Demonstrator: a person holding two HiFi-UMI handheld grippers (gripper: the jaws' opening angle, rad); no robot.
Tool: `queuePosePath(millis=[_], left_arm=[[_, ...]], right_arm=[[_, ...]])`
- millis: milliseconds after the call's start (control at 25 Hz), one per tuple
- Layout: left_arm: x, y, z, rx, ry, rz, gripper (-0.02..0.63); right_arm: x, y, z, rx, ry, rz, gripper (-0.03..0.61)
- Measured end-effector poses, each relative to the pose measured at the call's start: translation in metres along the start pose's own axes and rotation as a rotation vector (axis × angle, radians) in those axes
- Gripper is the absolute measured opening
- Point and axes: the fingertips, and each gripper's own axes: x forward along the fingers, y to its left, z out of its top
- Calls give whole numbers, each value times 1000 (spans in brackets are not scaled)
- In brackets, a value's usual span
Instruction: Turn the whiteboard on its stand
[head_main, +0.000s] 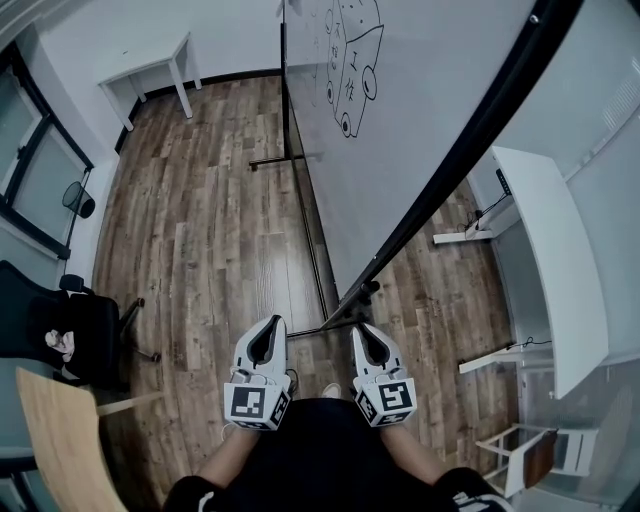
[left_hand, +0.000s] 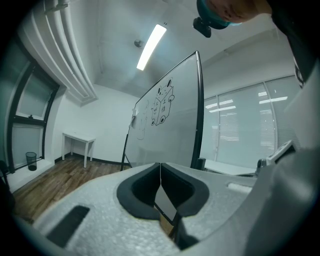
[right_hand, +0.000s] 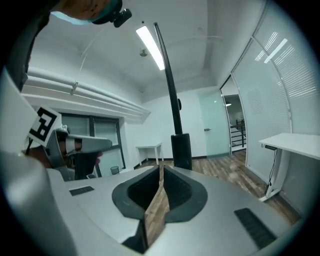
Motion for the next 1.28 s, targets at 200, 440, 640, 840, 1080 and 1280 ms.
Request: queuePosePath(millis=[200,440,640,840,1080,1280], left_arm=[[0,2,-5,11,8,-8,18],[2,3,-7,8,13,-14,18],[5,1,-9,4,17,-23,18],[5,1,-10,11,20,-30,18],[6,0,-9,4,18,-32,18],[7,-2,-9,6,19,-34,18]], right_arm=[[-9,2,28,18,-71,6,18],[-9,1,22,12,-43,-9,12],[-8,0,17,17,-27,-18,12],[-8,0,16,21,-26,-20,12],[-8,0,16,19,-27,-24,12],[-8,0,16,15,-24,-21,12]])
